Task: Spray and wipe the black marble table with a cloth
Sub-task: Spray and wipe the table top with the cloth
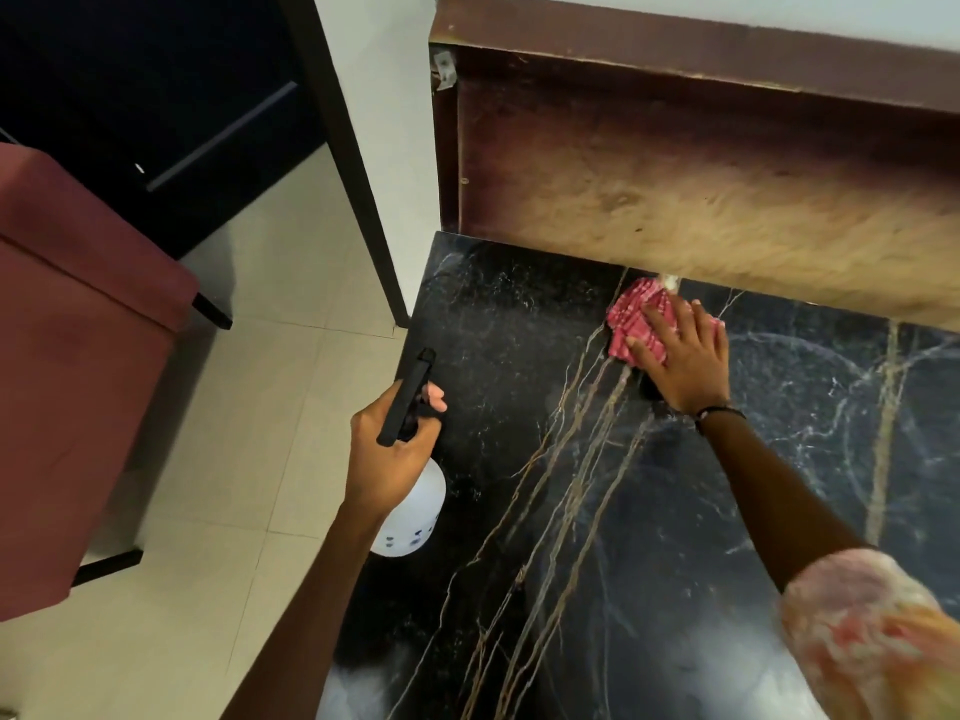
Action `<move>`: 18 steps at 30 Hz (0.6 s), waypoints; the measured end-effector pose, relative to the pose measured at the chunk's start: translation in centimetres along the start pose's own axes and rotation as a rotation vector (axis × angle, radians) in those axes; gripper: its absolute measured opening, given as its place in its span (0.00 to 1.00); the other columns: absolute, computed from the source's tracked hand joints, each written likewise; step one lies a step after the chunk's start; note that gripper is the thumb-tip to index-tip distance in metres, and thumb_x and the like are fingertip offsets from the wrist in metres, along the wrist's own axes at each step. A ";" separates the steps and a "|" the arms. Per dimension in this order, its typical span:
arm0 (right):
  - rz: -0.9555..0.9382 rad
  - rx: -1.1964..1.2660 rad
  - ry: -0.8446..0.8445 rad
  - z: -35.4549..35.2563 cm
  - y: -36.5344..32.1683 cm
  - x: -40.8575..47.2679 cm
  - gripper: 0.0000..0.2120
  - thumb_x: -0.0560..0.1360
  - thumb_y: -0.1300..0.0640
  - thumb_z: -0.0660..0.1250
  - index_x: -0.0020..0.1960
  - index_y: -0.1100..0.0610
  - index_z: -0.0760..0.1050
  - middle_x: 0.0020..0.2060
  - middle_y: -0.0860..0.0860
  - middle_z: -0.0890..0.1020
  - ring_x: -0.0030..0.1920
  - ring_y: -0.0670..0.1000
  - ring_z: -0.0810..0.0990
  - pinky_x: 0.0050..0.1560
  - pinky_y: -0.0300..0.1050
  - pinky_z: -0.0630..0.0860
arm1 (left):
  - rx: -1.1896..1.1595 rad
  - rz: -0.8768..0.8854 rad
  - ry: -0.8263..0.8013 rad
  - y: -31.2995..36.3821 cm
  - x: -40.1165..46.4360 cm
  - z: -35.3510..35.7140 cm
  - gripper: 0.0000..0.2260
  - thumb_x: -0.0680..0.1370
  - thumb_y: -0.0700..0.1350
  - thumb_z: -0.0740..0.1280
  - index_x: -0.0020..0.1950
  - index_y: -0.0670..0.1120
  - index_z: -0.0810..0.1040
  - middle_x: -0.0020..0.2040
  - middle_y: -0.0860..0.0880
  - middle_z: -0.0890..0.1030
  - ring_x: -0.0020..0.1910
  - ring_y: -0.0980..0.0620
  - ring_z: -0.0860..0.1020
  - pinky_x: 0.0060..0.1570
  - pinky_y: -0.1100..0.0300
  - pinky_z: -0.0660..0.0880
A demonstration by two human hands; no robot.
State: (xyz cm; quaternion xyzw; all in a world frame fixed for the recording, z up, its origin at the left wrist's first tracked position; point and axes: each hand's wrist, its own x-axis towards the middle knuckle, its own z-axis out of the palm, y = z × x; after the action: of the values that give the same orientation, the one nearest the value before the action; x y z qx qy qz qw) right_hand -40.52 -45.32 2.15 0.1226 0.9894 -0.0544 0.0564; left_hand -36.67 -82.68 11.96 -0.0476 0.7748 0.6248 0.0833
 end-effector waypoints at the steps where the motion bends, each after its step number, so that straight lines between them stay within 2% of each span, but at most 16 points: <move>1: 0.043 0.018 -0.007 -0.3 -0.2 1.1 0.34 0.73 0.30 0.43 0.76 0.42 0.55 0.77 0.52 0.55 0.77 0.58 0.50 0.74 0.63 0.47 | 0.002 -0.001 -0.003 0.1 0.1 0.0 0.11 0.75 0.31 0.66 0.47 0.46 0.79 0.42 0.48 0.82 0.30 0.61 0.78 0.47 0.32 0.73; 5: 0.127 0.077 -0.077 -1.2 -3.4 4.7 0.35 0.72 0.32 0.42 0.77 0.43 0.50 0.78 0.54 0.49 0.77 0.61 0.44 0.73 0.65 0.40 | 0.013 -0.041 -0.003 0.4 0.4 0.4 0.12 0.75 0.31 0.65 0.46 0.47 0.80 0.43 0.47 0.82 0.29 0.62 0.77 0.51 0.29 0.71; 8: 0.038 0.068 -0.091 -0.8 -5.4 4.9 0.34 0.73 0.33 0.42 0.77 0.44 0.50 0.78 0.54 0.49 0.77 0.62 0.43 0.72 0.64 0.37 | 0.036 -0.058 0.015 0.8 0.5 1.1 0.11 0.75 0.31 0.65 0.46 0.46 0.80 0.43 0.46 0.82 0.28 0.62 0.76 0.50 0.31 0.72; 10: -0.123 0.035 -0.070 -0.2 -5.1 3.4 0.33 0.75 0.32 0.43 0.76 0.44 0.53 0.78 0.54 0.52 0.77 0.61 0.46 0.72 0.63 0.39 | 0.067 -0.052 0.015 1.0 0.7 1.8 0.10 0.75 0.30 0.64 0.46 0.44 0.80 0.43 0.44 0.82 0.27 0.63 0.76 0.43 0.41 0.76; 13: -0.345 -0.036 -0.028 0.3 -1.5 0.2 0.32 0.77 0.32 0.41 0.75 0.45 0.59 0.76 0.53 0.59 0.76 0.59 0.54 0.74 0.62 0.49 | 0.093 -0.044 -0.021 1.5 0.6 3.3 0.11 0.74 0.28 0.63 0.46 0.42 0.79 0.44 0.40 0.81 0.27 0.64 0.76 0.36 0.71 0.72; 16: -0.392 -0.077 -0.020 0.0 4.3 -1.9 0.31 0.77 0.32 0.43 0.75 0.45 0.60 0.76 0.52 0.61 0.76 0.57 0.56 0.74 0.60 0.53 | 0.062 -0.067 -0.032 2.2 -0.2 5.1 0.11 0.75 0.27 0.62 0.47 0.40 0.79 0.44 0.40 0.81 0.27 0.63 0.77 0.32 0.76 0.70; 18: -0.296 -0.067 -0.016 -0.6 7.8 -1.3 0.33 0.76 0.31 0.41 0.75 0.45 0.59 0.76 0.52 0.60 0.76 0.57 0.55 0.74 0.60 0.52 | 0.025 -0.091 -0.045 2.7 -0.9 6.4 0.10 0.75 0.27 0.61 0.47 0.39 0.78 0.43 0.41 0.81 0.27 0.63 0.77 0.31 0.76 0.70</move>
State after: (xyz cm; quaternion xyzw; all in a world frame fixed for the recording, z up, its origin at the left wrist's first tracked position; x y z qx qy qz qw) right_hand -37.38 -38.03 2.17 -0.0271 0.9974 -0.0303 0.0597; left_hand -35.84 -75.89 13.40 -0.0676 0.7777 0.6114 0.1295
